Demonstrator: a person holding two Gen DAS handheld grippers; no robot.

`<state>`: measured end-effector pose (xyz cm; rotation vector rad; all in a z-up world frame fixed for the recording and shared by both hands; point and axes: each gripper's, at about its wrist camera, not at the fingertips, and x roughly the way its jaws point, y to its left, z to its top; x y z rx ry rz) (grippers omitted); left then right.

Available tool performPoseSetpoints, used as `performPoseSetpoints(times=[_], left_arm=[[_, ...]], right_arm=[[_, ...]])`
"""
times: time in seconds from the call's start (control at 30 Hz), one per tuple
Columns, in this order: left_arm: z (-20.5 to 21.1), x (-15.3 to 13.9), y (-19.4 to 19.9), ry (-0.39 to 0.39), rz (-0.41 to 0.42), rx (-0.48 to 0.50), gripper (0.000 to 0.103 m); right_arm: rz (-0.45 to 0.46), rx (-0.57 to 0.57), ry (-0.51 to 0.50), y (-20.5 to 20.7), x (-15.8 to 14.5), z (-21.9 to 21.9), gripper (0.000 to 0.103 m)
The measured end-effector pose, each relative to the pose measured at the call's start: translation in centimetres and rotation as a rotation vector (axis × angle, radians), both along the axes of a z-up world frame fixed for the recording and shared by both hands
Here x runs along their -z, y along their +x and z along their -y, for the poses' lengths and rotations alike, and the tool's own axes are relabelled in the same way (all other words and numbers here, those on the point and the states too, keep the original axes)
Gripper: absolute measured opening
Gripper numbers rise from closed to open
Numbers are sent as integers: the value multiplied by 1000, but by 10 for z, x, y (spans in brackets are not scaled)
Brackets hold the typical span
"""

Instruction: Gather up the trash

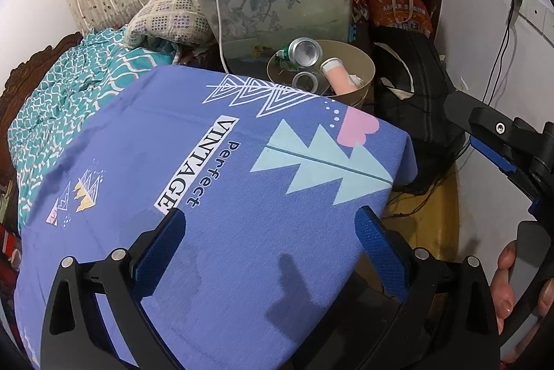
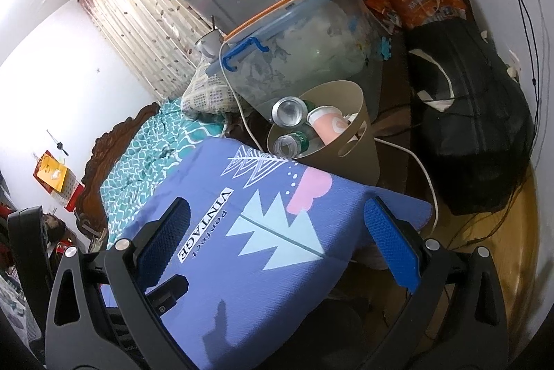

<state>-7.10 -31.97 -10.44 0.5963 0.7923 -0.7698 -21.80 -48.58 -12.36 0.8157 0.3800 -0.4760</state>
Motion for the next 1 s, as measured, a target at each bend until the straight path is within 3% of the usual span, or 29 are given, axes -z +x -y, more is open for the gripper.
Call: performPoseSetpoints(times=[1.0], left_arm=[[-31,-5,5,-44,-24,-39,94]], right_arm=[[-16,-48,-46,13,-13,-26,99]])
